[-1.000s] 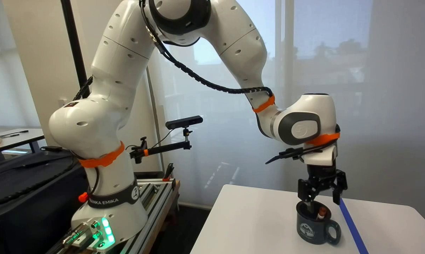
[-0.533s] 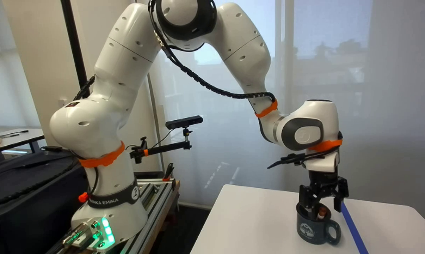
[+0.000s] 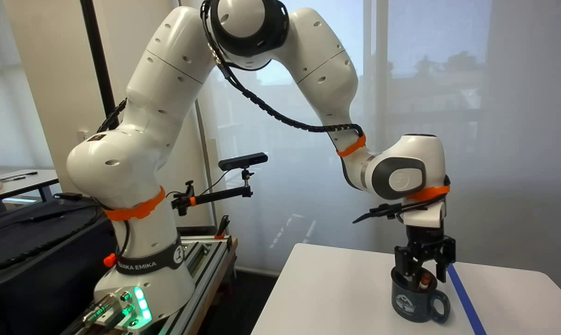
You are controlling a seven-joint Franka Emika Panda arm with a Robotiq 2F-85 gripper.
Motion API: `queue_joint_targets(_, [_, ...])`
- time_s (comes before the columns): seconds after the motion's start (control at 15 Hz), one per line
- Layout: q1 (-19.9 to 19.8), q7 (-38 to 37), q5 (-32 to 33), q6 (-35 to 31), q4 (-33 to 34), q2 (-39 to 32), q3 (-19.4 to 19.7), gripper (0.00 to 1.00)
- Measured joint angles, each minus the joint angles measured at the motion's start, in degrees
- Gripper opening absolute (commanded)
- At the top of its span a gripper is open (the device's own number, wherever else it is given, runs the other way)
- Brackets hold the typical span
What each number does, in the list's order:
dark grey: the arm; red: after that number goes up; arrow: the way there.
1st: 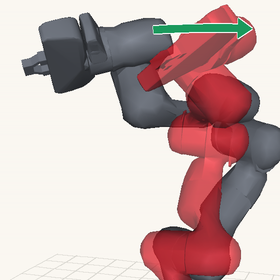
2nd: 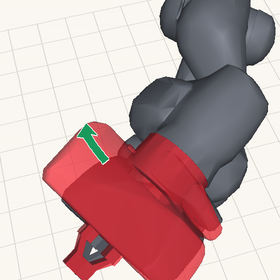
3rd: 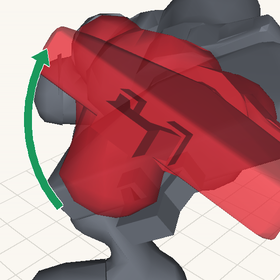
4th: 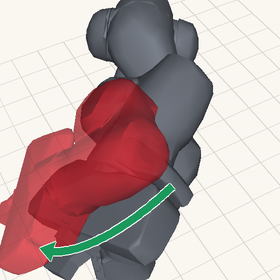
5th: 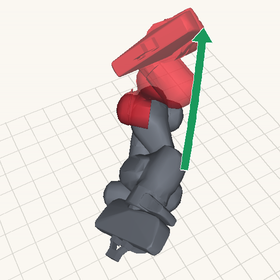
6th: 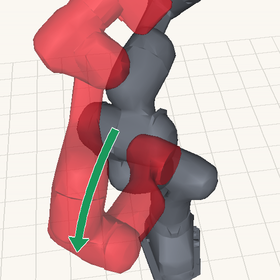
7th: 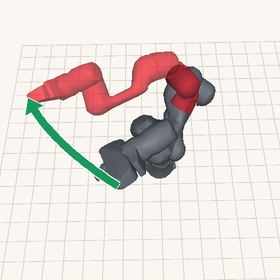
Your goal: Take the marker out of the mug.
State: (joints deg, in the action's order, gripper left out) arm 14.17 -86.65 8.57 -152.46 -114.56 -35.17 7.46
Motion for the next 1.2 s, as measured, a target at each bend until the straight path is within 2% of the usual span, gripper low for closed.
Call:
queue_joint_targets(0.07, [0.08,0.00,0.00,0.01,0.06,-0.05,0.01,0.45])
queue_joint_targets(0.33, [0.22,0.00,0.00,0.04,0.37,-0.30,0.01,0.12])
queue_joint_targets(0.47, [0.22,0.00,0.00,0.05,0.53,-0.33,0.01,0.01])
queue_joint_targets(0.6, [0.23,0.00,-0.08,0.07,0.61,-0.35,0.01,0.05])
queue_joint_targets(1.2, [0.73,0.00,-0.14,1.12,0.75,3.03,0.14,0.05])
